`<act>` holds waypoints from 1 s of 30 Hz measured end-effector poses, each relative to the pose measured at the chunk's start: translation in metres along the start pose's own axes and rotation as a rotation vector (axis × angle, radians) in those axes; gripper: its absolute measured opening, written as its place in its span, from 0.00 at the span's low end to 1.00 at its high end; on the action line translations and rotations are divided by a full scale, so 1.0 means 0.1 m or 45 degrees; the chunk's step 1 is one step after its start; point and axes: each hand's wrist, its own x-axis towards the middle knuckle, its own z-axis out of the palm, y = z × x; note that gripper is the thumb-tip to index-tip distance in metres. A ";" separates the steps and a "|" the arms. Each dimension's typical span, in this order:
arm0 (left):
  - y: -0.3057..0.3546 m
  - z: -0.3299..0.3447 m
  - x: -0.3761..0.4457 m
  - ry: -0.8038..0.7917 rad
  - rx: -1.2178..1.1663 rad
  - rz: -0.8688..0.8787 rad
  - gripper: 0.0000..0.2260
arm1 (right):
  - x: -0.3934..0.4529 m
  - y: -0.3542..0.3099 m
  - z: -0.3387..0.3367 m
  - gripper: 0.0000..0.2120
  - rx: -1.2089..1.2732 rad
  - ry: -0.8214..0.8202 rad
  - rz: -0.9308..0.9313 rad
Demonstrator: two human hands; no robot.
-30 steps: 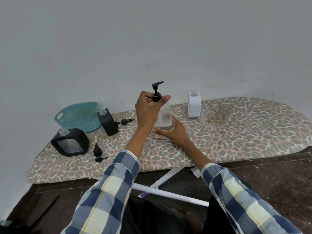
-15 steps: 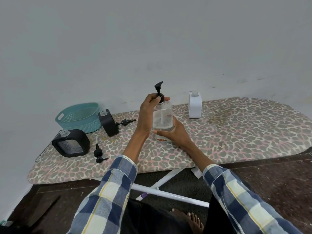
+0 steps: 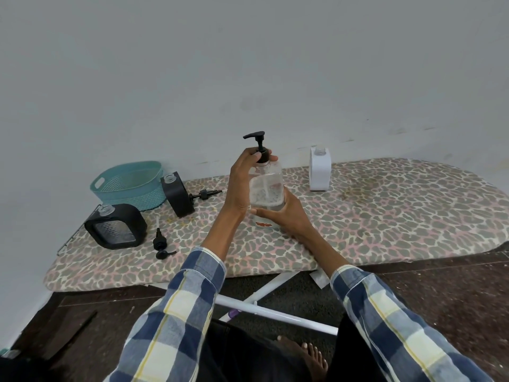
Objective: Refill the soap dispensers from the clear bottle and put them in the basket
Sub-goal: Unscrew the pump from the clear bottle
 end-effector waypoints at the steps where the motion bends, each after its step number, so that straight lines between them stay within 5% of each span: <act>1: 0.00 -0.01 -0.01 -0.006 -0.022 -0.013 0.15 | 0.00 0.00 0.00 0.38 -0.005 0.001 -0.001; 15: 0.02 0.04 0.02 0.038 0.037 -0.001 0.06 | 0.00 0.00 0.00 0.39 -0.027 0.015 0.015; 20: -0.01 0.08 0.03 0.119 0.091 0.031 0.16 | 0.00 0.01 0.00 0.37 -0.007 0.016 0.018; 30: 0.07 0.00 0.00 0.028 0.047 -0.052 0.14 | 0.00 0.00 0.00 0.37 -0.030 0.007 0.020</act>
